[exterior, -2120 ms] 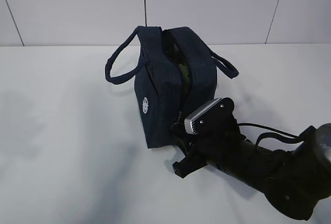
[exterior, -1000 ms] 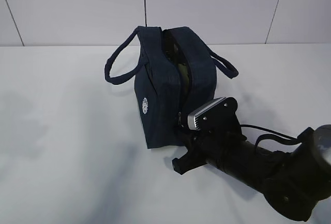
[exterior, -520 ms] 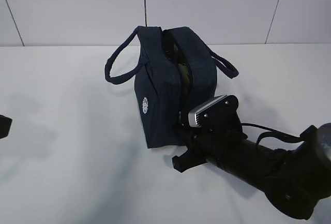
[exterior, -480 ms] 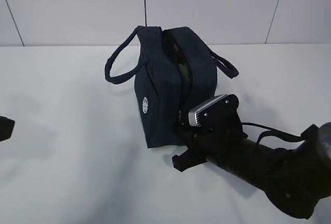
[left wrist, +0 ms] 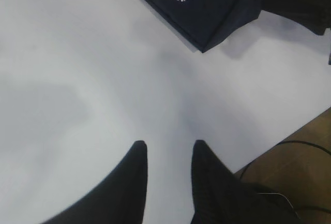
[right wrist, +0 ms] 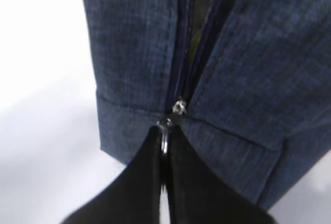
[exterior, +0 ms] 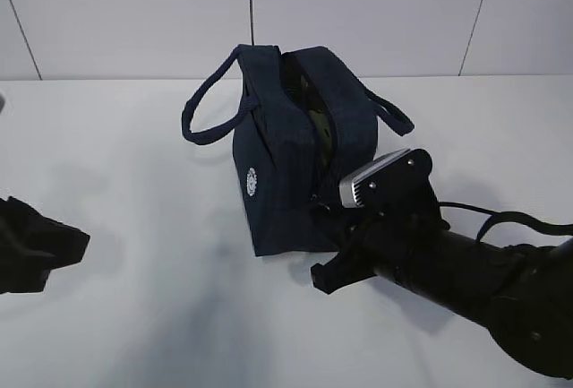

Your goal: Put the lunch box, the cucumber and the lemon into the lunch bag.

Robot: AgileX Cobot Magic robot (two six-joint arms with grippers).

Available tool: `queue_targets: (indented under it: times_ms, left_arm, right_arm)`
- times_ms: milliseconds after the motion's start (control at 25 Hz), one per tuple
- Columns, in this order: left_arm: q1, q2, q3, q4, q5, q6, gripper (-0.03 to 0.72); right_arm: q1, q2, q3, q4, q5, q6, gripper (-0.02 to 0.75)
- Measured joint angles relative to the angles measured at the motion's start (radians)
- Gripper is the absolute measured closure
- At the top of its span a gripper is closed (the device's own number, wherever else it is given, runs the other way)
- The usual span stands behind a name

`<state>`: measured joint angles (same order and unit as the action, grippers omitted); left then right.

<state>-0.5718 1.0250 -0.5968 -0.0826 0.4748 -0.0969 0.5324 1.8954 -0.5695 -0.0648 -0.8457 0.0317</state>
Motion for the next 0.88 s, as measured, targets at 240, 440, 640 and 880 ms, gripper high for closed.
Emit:
queue_targets:
  times_ms: [240, 440, 640, 880]
  left_arm:
    - [0.000, 0.087, 0.000, -0.053, -0.014, 0.000, 0.493]
    - [-0.004, 0.138, 0.000, -0.075, -0.021, 0.000, 0.491]
    - [-0.069, 0.168, 0.000, -0.076, -0.053, 0.000, 0.491]
    - [-0.127, 0.226, 0.000, -0.062, -0.151, 0.000, 0.488]
  right_arm:
    - [0.000, -0.070, 0.008, -0.002, 0.082, 0.000, 0.738]
    - [0.000, -0.133, 0.008, -0.002, 0.160, 0.000, 0.738]
    - [0.000, -0.193, 0.012, -0.002, 0.217, 0.000, 0.738]
    - [0.000, -0.253, 0.012, -0.002, 0.271, 0.000, 0.738]
